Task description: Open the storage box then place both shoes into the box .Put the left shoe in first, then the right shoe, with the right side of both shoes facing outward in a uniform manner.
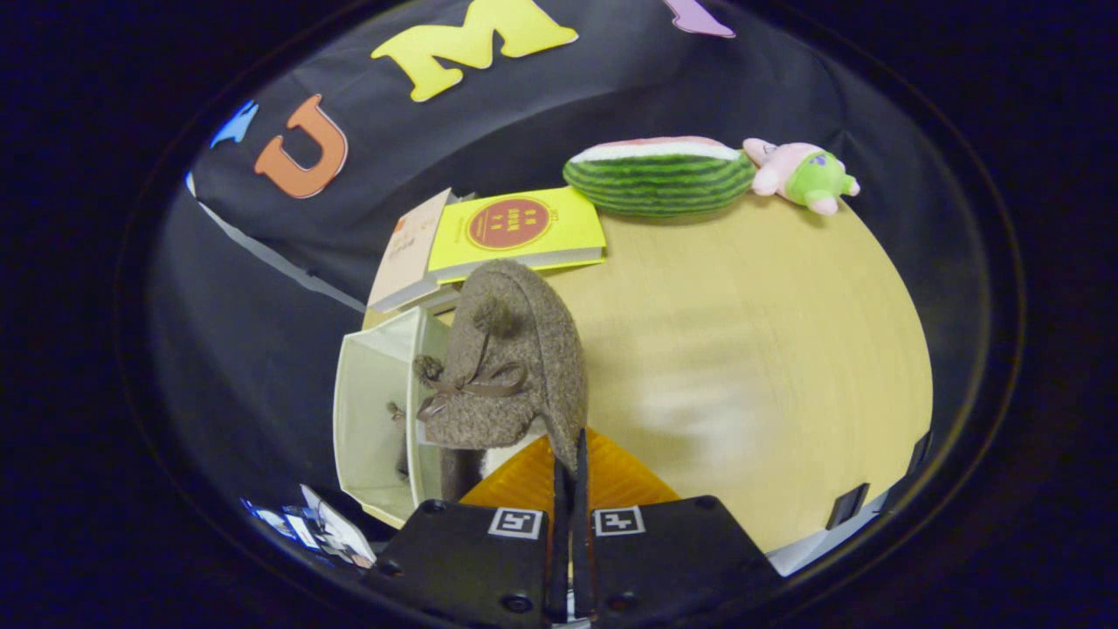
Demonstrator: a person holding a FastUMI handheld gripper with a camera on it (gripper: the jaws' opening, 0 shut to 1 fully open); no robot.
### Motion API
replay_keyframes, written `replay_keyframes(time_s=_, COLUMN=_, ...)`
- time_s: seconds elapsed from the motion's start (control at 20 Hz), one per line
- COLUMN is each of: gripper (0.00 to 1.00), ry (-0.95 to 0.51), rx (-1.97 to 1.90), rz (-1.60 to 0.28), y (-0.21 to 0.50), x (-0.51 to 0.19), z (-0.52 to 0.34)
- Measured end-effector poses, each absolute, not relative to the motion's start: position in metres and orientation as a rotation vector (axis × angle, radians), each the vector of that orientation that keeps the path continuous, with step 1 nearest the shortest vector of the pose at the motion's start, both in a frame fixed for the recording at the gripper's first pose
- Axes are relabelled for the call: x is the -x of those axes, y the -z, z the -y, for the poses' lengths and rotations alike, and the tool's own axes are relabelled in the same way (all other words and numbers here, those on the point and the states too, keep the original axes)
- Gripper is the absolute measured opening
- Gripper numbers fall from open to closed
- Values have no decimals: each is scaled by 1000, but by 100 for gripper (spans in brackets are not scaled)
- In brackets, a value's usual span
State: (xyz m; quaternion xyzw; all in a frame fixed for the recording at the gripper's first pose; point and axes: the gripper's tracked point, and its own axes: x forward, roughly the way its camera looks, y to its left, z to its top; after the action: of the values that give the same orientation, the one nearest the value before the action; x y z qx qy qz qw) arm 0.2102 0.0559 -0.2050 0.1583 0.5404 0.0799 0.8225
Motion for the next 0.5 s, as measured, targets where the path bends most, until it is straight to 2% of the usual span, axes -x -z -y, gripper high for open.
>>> replay_keyframes(time_s=0.25, gripper=8, ry=-240, rx=-363, rz=-1150, y=193, x=-208, z=-123)
replay_keyframes(time_s=0.5, gripper=8, ry=-241, rx=-450, rz=-1135, y=187, x=-206, z=-175)
